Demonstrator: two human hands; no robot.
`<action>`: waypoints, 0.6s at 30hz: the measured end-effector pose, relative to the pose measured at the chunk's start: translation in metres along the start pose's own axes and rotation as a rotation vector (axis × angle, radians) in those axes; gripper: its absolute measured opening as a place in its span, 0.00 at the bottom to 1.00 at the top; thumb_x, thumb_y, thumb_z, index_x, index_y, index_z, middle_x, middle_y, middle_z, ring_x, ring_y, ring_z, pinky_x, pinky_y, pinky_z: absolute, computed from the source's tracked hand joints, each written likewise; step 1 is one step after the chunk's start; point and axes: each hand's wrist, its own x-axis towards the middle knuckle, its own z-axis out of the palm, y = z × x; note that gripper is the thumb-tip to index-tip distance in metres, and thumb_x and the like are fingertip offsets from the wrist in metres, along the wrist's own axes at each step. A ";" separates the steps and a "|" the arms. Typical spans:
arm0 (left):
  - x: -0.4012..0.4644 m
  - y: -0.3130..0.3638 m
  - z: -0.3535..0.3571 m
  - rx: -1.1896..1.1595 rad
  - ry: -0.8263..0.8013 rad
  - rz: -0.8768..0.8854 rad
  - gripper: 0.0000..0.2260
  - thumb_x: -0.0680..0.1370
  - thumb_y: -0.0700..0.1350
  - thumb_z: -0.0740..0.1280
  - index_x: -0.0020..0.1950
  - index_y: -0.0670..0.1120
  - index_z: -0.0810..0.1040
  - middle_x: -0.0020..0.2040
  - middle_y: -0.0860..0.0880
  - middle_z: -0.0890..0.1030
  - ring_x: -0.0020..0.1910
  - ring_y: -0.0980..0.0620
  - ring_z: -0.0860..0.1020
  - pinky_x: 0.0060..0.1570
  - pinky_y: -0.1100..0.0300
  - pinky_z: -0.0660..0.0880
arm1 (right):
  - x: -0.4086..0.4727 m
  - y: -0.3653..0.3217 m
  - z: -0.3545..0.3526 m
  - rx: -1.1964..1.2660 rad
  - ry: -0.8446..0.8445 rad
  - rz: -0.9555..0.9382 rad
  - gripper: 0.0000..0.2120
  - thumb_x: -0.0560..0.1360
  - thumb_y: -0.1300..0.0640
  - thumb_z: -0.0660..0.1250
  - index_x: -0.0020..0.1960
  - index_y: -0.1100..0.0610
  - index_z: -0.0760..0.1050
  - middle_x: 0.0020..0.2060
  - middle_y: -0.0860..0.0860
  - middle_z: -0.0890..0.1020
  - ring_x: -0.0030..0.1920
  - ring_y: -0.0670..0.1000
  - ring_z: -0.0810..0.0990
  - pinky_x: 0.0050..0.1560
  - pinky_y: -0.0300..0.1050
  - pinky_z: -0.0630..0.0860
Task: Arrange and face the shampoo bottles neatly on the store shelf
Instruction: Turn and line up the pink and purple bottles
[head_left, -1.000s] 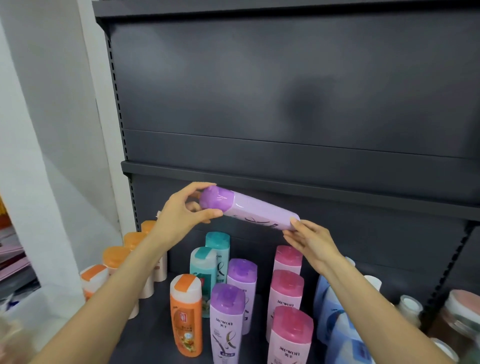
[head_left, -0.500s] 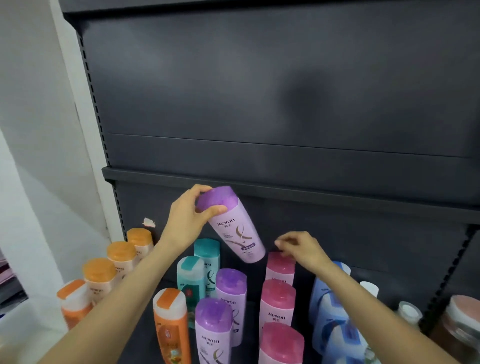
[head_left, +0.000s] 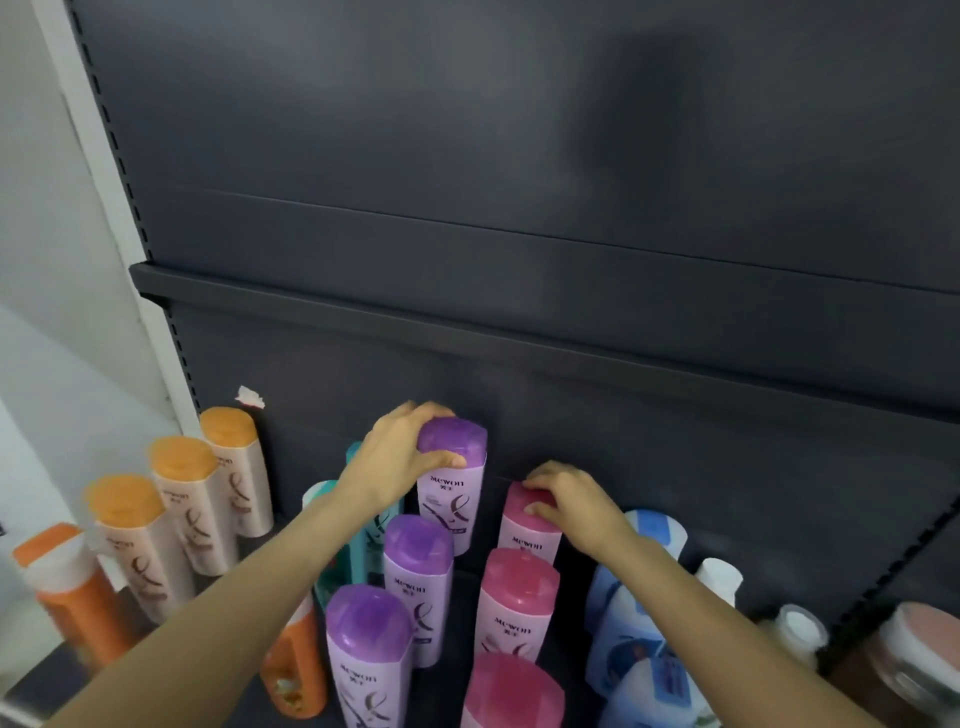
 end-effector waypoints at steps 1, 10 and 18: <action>0.003 -0.002 0.005 0.015 -0.025 -0.001 0.23 0.69 0.51 0.75 0.62 0.49 0.76 0.53 0.48 0.76 0.50 0.51 0.74 0.53 0.59 0.72 | 0.000 0.002 0.001 -0.004 0.006 -0.008 0.18 0.75 0.57 0.68 0.64 0.58 0.76 0.61 0.52 0.77 0.61 0.53 0.74 0.64 0.41 0.67; 0.014 -0.019 0.038 0.130 -0.190 -0.076 0.26 0.66 0.51 0.77 0.63 0.49 0.77 0.53 0.48 0.70 0.54 0.47 0.74 0.57 0.57 0.71 | -0.001 0.006 0.007 -0.015 0.087 -0.013 0.16 0.75 0.55 0.68 0.62 0.56 0.77 0.60 0.49 0.75 0.61 0.50 0.71 0.61 0.40 0.67; 0.012 -0.026 0.047 0.140 -0.200 -0.062 0.22 0.68 0.43 0.77 0.61 0.45 0.78 0.52 0.45 0.73 0.45 0.53 0.69 0.49 0.67 0.65 | -0.003 0.003 0.008 0.018 0.107 0.023 0.16 0.75 0.55 0.68 0.63 0.56 0.77 0.58 0.48 0.76 0.59 0.49 0.72 0.59 0.41 0.69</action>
